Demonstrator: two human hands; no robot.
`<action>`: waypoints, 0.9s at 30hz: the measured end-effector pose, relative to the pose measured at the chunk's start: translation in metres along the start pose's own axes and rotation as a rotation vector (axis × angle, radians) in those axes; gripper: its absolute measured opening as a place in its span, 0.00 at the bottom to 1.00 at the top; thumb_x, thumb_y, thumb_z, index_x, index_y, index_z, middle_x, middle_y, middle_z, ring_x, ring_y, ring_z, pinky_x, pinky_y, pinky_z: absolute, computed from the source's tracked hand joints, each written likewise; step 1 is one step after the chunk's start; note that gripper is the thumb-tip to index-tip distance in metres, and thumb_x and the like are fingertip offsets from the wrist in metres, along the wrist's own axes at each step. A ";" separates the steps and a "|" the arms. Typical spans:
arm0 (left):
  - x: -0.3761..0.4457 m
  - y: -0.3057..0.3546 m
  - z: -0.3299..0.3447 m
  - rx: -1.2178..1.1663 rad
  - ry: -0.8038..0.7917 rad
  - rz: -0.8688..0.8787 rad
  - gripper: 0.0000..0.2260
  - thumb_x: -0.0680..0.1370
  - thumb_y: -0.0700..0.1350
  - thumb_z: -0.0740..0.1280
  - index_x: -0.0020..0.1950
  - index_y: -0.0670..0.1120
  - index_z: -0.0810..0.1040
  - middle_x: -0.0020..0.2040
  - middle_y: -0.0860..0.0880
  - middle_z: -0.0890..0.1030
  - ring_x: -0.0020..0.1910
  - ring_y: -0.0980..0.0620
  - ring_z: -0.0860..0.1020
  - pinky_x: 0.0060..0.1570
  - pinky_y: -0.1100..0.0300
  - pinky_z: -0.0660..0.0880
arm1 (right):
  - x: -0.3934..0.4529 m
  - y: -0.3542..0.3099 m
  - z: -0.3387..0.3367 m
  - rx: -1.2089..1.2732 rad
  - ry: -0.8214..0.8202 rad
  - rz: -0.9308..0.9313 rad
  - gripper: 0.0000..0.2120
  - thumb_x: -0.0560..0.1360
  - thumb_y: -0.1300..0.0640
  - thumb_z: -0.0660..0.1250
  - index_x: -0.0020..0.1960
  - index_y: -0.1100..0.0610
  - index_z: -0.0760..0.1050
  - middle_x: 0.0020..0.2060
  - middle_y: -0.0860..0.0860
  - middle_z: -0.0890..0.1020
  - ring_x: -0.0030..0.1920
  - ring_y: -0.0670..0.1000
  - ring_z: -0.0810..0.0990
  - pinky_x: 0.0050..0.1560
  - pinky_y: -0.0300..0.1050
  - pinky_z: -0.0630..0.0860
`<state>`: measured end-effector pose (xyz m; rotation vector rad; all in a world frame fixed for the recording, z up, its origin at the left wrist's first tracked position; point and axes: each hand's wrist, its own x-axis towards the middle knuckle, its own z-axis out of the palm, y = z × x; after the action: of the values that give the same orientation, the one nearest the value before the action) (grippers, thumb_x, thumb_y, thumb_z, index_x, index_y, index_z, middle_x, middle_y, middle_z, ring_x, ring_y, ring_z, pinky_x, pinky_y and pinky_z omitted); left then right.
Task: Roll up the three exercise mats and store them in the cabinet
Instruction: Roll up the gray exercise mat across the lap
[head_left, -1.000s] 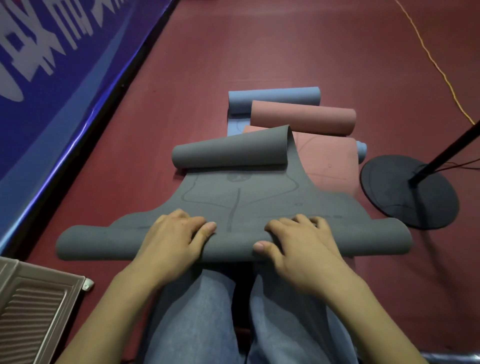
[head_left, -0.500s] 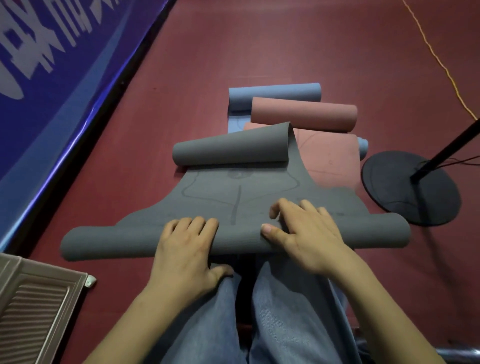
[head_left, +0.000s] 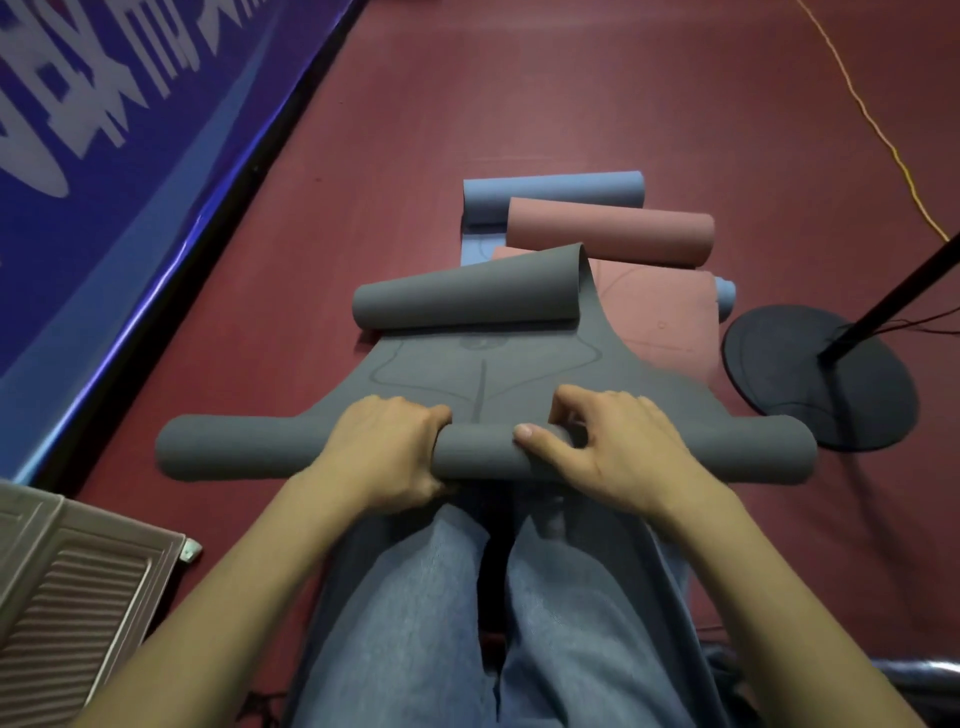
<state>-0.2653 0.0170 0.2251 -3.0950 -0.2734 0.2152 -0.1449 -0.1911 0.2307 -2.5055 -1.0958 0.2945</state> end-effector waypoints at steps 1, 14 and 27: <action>-0.010 0.001 0.003 0.042 0.062 0.074 0.18 0.66 0.62 0.72 0.45 0.52 0.72 0.42 0.50 0.83 0.44 0.43 0.82 0.39 0.52 0.66 | -0.010 0.000 -0.006 0.006 -0.025 -0.028 0.26 0.73 0.27 0.61 0.43 0.50 0.71 0.33 0.45 0.74 0.43 0.55 0.75 0.44 0.50 0.66; -0.072 0.041 0.018 0.072 0.031 0.091 0.18 0.54 0.50 0.75 0.38 0.50 0.72 0.34 0.49 0.77 0.38 0.42 0.76 0.37 0.53 0.69 | -0.091 -0.016 0.041 -0.355 0.046 -0.057 0.23 0.61 0.43 0.74 0.49 0.55 0.74 0.44 0.53 0.75 0.47 0.60 0.73 0.51 0.57 0.69; -0.105 0.074 0.039 -0.001 0.351 -0.051 0.30 0.71 0.41 0.69 0.73 0.37 0.72 0.54 0.35 0.77 0.52 0.34 0.76 0.55 0.39 0.74 | -0.052 -0.018 0.024 -0.471 -0.230 -0.112 0.20 0.65 0.44 0.67 0.52 0.51 0.67 0.52 0.52 0.75 0.54 0.58 0.72 0.48 0.53 0.62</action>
<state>-0.3606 -0.0736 0.1974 -3.0456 -0.3369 -0.3258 -0.1998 -0.2119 0.2192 -2.8520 -1.5439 0.3306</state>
